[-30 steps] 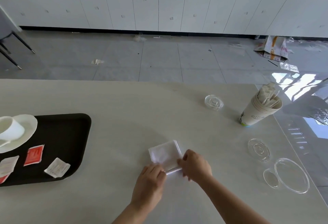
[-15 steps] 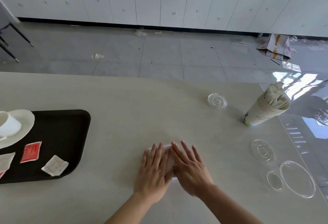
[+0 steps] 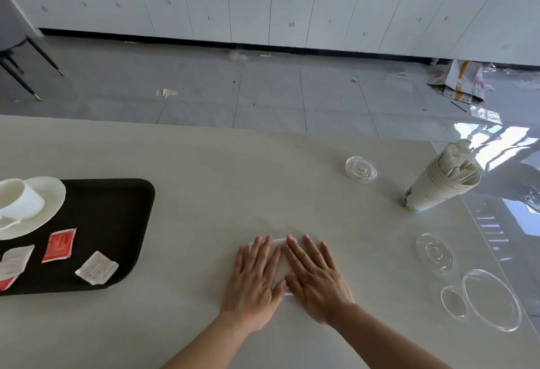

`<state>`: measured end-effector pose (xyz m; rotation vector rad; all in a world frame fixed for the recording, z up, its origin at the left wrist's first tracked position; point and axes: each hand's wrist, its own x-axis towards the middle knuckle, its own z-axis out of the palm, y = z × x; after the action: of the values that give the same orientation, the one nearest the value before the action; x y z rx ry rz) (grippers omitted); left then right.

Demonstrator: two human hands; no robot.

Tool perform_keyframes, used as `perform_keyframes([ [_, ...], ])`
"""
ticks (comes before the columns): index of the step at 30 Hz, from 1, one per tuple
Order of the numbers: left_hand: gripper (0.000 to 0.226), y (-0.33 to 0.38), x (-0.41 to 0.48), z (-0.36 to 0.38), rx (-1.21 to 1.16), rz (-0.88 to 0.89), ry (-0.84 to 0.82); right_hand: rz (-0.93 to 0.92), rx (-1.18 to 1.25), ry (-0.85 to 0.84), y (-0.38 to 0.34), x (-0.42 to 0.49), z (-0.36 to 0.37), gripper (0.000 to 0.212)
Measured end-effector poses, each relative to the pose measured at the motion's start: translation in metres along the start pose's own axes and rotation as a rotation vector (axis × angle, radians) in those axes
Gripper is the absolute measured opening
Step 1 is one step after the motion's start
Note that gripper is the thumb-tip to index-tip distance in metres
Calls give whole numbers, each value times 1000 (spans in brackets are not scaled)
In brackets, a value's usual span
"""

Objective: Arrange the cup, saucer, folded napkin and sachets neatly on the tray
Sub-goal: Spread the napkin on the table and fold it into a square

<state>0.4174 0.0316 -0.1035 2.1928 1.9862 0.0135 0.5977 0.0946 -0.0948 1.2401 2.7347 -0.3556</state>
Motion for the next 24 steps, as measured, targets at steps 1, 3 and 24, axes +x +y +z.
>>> perform_keyframes([
  [1, 68, 0, 1, -1, 4, -15, -9, 2, 7, 6, 0, 1, -1, 61],
  [3, 70, -1, 2, -8, -31, -39, 9, 16, 57, 30, 0, 2, -7, 63],
  [24, 31, 0, -38, -20, -324, -221, 150, 655, 400, -63, -32, 4, -42, 29],
])
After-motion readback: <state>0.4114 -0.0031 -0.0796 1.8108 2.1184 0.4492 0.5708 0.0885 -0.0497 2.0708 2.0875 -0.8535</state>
